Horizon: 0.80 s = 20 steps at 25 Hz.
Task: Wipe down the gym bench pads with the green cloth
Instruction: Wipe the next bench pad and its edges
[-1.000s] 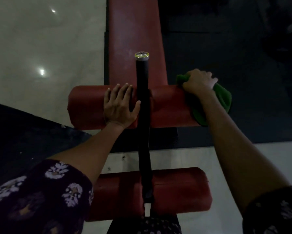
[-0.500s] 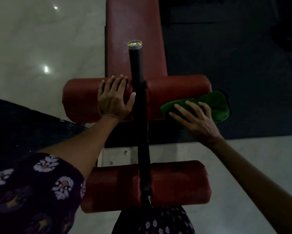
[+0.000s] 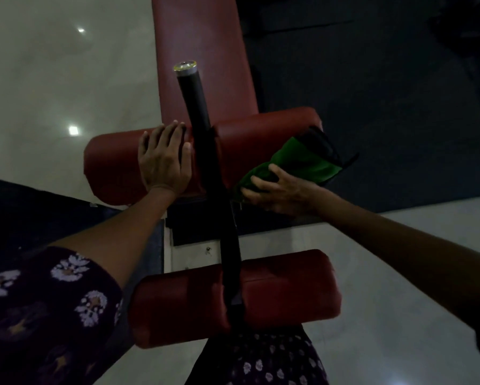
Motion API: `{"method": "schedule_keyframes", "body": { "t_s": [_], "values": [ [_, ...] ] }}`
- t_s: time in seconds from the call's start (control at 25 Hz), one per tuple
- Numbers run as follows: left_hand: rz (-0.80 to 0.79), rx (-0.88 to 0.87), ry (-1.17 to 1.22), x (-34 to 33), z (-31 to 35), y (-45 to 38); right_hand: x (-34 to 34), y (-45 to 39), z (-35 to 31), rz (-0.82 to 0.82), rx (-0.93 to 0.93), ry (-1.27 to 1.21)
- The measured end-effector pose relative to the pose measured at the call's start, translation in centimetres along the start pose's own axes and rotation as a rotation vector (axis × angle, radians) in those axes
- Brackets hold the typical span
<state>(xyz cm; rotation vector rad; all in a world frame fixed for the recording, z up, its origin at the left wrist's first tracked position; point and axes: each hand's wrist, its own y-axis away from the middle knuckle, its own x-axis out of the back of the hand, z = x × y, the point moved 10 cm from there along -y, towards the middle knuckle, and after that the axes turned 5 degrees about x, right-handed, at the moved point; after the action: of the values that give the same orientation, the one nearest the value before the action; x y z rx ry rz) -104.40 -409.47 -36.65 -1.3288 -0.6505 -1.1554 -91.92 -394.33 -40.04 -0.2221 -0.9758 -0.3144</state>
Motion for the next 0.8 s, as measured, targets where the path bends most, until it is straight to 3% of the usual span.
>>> {"method": "schedule_keyframes", "body": {
  "t_s": [0.08, 0.12, 0.28, 0.32, 0.48, 0.52, 0.64, 0.72, 0.8],
  "values": [
    [0.000, -0.004, -0.006, -0.1, 0.1, 0.0, 0.7, 1.0, 2.7, 0.027, -0.044, -0.023],
    [-0.004, 0.002, -0.007, -0.2, 0.0, -0.1, 1.0, 1.5, 4.8, 0.035, -0.153, -0.059],
    [0.007, -0.005, -0.032, -0.2, -0.1, -0.1, 1.2, 3.1, 10.6, 0.071, -1.007, -0.395],
    [0.018, -0.012, -0.040, -0.2, 0.0, 0.0, 1.1, 1.6, 10.0, 0.059, -1.060, -0.455],
    [0.032, -0.017, -0.031, 0.0, 0.0, -0.1, 1.1, -2.3, 9.8, -0.057, -0.841, -0.528],
    [0.027, -0.014, -0.026, -0.1, -0.1, -0.1, 0.4, -0.5, 11.2, -0.117, -0.903, -0.562],
    [0.030, -0.023, -0.022, 0.0, 0.0, 0.1, -2.1, 8.4, 15.5, -0.274, -1.323, -0.673],
    [0.032, -0.025, -0.021, 0.0, 0.2, 0.0, -2.6, 11.6, 15.8, -0.219, -1.530, -0.796],
    [0.030, -0.015, -0.012, 0.0, 0.2, -0.1, -2.0, 11.2, 14.2, -0.100, -1.607, -0.741]
  ]
}}
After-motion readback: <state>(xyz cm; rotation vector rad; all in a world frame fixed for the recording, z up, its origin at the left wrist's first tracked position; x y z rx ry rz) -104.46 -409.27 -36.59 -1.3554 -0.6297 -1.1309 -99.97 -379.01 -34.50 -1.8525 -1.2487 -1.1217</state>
